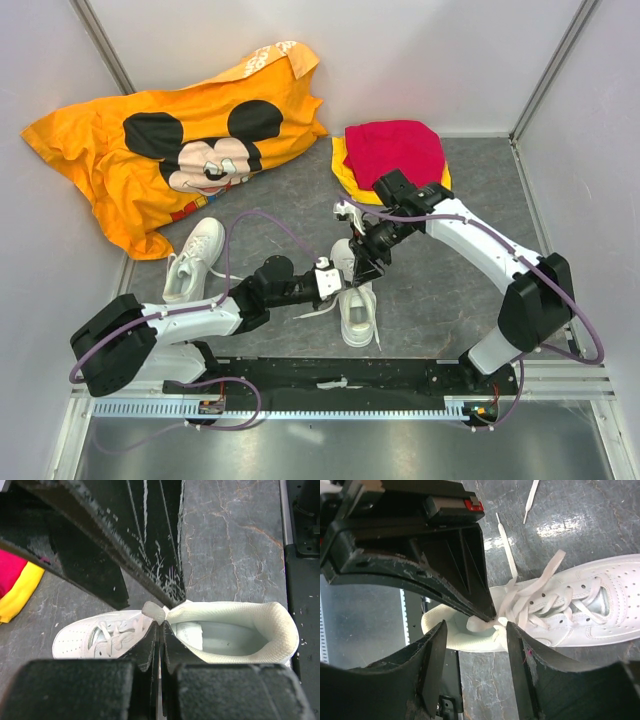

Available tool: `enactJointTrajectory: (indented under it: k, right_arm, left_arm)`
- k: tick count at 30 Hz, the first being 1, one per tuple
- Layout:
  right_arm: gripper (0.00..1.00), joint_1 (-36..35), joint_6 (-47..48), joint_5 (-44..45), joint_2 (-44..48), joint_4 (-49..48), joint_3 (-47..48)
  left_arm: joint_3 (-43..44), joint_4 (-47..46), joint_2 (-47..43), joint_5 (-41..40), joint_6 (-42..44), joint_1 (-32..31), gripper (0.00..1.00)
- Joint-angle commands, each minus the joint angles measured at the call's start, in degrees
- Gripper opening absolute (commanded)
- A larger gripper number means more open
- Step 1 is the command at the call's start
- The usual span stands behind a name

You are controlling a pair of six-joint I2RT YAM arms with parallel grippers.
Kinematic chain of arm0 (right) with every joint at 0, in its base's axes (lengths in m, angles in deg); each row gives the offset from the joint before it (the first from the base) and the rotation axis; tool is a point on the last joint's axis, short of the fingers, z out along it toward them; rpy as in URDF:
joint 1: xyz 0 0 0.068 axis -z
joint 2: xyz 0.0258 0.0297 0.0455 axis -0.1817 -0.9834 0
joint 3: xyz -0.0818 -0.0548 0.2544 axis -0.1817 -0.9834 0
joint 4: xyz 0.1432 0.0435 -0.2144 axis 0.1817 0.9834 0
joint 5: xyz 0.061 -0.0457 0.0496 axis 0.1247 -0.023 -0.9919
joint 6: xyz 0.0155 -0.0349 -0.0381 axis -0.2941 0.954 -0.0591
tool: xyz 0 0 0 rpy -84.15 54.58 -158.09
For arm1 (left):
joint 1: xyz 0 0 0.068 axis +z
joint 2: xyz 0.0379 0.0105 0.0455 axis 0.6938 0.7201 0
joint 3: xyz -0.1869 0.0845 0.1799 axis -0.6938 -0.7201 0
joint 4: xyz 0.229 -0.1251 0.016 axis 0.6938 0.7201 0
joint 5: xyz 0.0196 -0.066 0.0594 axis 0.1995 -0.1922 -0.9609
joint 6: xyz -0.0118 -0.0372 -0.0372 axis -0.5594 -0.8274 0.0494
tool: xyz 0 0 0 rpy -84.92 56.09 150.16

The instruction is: Tie the shoes

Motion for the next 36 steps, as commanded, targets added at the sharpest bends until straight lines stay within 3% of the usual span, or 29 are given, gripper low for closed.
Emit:
enactJointTrajectory:
  k: [1, 5, 8, 9, 11, 12, 13, 16, 24, 27, 36]
  right_arm:
    - [0.57, -1.0, -1.9, -0.6, -1.0, -1.1, 2.9]
    - [0.51, -2.1, -2.0, 0.4, -1.4, -1.2, 3.0]
    - [0.40, -2.6, -1.5, 0.9, -1.3, -1.2, 2.5]
    - [0.30, -2.6, -1.3, 1.3, -1.1, -1.2, 2.4]
    - [0.17, -2.7, -1.3, 1.6, -1.1, -1.2, 2.4]
    - [0.04, -2.7, -1.1, 1.8, -0.8, -1.2, 2.3]
    - [0.00, -2.8, -1.0, 2.0, -0.6, -1.3, 2.3]
    - [0.00, -2.6, -0.7, 2.6, 0.3, -2.0, 1.8]
    - [0.00, -0.8, -4.4, 0.7, 6.0, -11.8, -4.1]
    - [0.00, -0.7, -3.6, -0.4, 7.6, -13.6, -5.9]
    - [0.00, -0.8, -1.7, -2.0, 11.3, -17.8, -10.9]
  left_arm:
    - [1.4, -0.1, -0.6, 1.7, 2.8, 0.0, 0.01]
    - [1.7, 0.1, -0.4, 1.5, 3.4, 0.0, 0.02]
    - [1.8, 0.4, -0.3, 1.4, 3.5, 0.0, 0.02]
    - [1.8, 0.7, -0.5, 1.3, 3.4, 0.1, 0.02]
    - [1.9, 0.9, -0.7, 1.2, 3.4, 0.0, 0.01]
    - [1.9, 1.2, -0.9, 1.1, 3.4, 0.0, 0.02]
    - [1.9, 1.5, -1.1, 0.7, 3.3, 0.0, 0.03]
    - [1.3, 2.2, -2.7, 0.1, 2.6, 0.2, 0.09]
    - [-1.3, 4.4, -9.6, 1.1, -4.4, 1.3, 0.46]
    - [-1.9, 4.7, -11.0, 1.3, -8.1, 1.9, 0.56]
    - [-0.6, 0.8, -9.2, 8.0, -17.3, 5.7, 0.55]
